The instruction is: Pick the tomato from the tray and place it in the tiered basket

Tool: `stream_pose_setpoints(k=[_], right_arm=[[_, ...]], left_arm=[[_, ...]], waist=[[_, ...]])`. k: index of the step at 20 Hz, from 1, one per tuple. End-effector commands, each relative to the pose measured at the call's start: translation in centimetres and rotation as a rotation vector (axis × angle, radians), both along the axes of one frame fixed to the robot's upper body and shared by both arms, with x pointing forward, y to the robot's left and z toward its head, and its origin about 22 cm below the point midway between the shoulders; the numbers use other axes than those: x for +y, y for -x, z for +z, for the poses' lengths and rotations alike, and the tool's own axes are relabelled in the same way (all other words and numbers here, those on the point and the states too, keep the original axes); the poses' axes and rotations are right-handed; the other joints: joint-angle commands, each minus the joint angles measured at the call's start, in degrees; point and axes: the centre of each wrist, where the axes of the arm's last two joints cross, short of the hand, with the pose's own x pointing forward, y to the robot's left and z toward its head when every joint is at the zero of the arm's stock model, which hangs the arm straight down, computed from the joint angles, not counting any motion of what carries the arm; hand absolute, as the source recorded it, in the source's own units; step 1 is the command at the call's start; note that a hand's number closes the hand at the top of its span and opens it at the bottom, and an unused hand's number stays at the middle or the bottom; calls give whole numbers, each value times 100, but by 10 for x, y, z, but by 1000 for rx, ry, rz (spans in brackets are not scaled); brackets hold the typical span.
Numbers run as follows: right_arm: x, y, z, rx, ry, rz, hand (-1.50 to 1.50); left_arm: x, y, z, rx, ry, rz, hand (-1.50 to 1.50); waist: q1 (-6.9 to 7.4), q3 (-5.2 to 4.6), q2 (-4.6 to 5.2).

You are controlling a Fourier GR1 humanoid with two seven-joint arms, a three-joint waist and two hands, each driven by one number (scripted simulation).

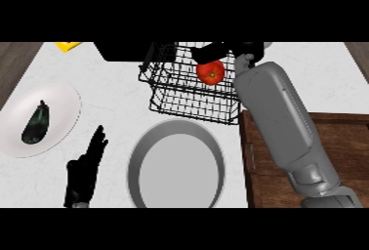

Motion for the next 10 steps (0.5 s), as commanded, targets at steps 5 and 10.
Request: stream_pose_setpoints(k=[5, 10], right_arm=[[-7, -5, 1, -68, -357, 6, -150], [-40, -7, 25, -242, -404, -118, -150]], left_arm=[[10, 11, 1, 26, 6, 23, 0], [15, -1, -11, 42, -3, 41, 0]], waist=[[-16, -4, -24], [-124, -11, -24]])
